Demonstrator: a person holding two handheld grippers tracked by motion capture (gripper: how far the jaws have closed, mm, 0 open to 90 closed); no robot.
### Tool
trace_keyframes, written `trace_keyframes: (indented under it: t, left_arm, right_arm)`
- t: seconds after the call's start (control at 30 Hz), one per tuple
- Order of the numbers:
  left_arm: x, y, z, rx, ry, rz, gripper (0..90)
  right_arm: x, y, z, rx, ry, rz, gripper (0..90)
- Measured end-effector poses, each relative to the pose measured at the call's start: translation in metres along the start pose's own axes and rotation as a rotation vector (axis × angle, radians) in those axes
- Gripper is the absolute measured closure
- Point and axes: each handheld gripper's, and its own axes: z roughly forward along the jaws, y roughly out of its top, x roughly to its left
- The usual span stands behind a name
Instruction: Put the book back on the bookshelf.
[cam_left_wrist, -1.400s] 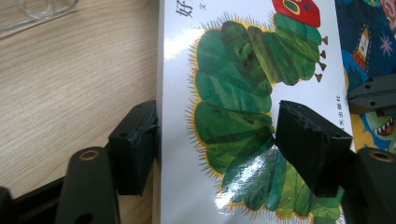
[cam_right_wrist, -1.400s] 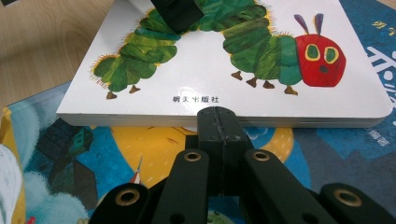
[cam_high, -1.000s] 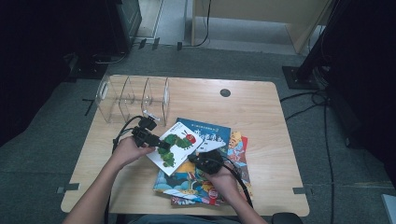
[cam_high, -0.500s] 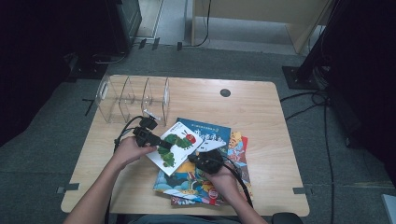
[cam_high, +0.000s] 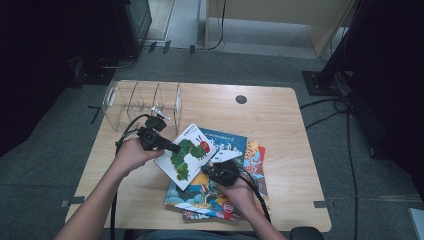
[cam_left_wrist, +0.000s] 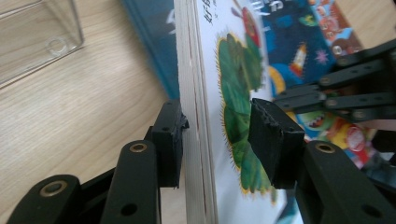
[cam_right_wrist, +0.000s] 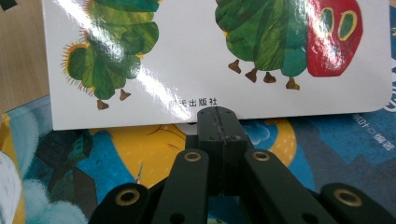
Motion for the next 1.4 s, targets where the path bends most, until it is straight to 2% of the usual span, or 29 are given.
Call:
trace_keyframes:
  t: [0.1, 0.13, 0.17, 0.27, 0.37, 0.43, 0.53, 0.63, 0.73, 1.13, 1.27, 1.4]
  left_arm:
    - [-0.007, 0.002, -0.005, 0.009, -0.032, -0.005, 64.1]
    - [-0.012, 0.003, -0.004, 0.025, -0.042, -0.001, 65.0]
    - [-0.016, 0.004, -0.004, 0.035, -0.034, 0.005, 65.7]
    - [-0.026, 0.007, -0.004, 0.055, 0.04, -0.003, 66.3]
    - [-0.031, 0.011, -0.002, 0.054, 0.058, -0.013, 66.9]
    - [-0.032, 0.011, 0.0, 0.051, 0.048, -0.018, 67.2]
    - [-0.031, 0.012, 0.001, 0.035, 0.01, -0.044, 70.9]
    - [-0.031, 0.013, 0.001, 0.032, 0.003, -0.063, 73.1]
    - [-0.034, 0.014, 0.0, 0.031, -0.012, -0.064, 76.3]
    - [-0.043, 0.016, -0.009, 0.023, 0.053, -0.007, 77.5]
    - [-0.041, 0.011, -0.02, -0.002, 0.071, 0.0, 77.5]
    - [-0.035, 0.007, -0.033, -0.022, 0.09, -0.012, 77.5]
  right_arm:
    - [0.0, 0.0, 0.0, 0.0, -0.001, 0.0, 90.0]
    - [0.0, 0.0, 0.0, -0.002, -0.002, -0.001, 90.0]
    - [0.0, 0.0, 0.001, -0.003, -0.003, -0.005, 90.0]
    - [-0.001, 0.001, 0.001, -0.003, -0.002, -0.008, 90.0]
    - [-0.001, 0.002, 0.002, -0.003, -0.002, -0.012, 88.9]
    - [-0.001, 0.003, 0.003, -0.005, 0.0, -0.014, 88.3]
    - [-0.002, 0.004, 0.004, -0.001, 0.004, -0.021, 86.7]
    - [-0.002, 0.005, 0.005, -0.002, 0.008, -0.027, 85.2]
    - [-0.002, 0.006, 0.005, 0.0, 0.015, -0.032, 83.3]
    - [-0.001, 0.008, 0.007, -0.002, 0.028, -0.058, 68.9]
    - [-0.005, 0.008, 0.006, 0.002, 0.005, -0.059, 64.5]
    - [-0.01, 0.007, 0.004, -0.006, -0.021, -0.065, 59.6]
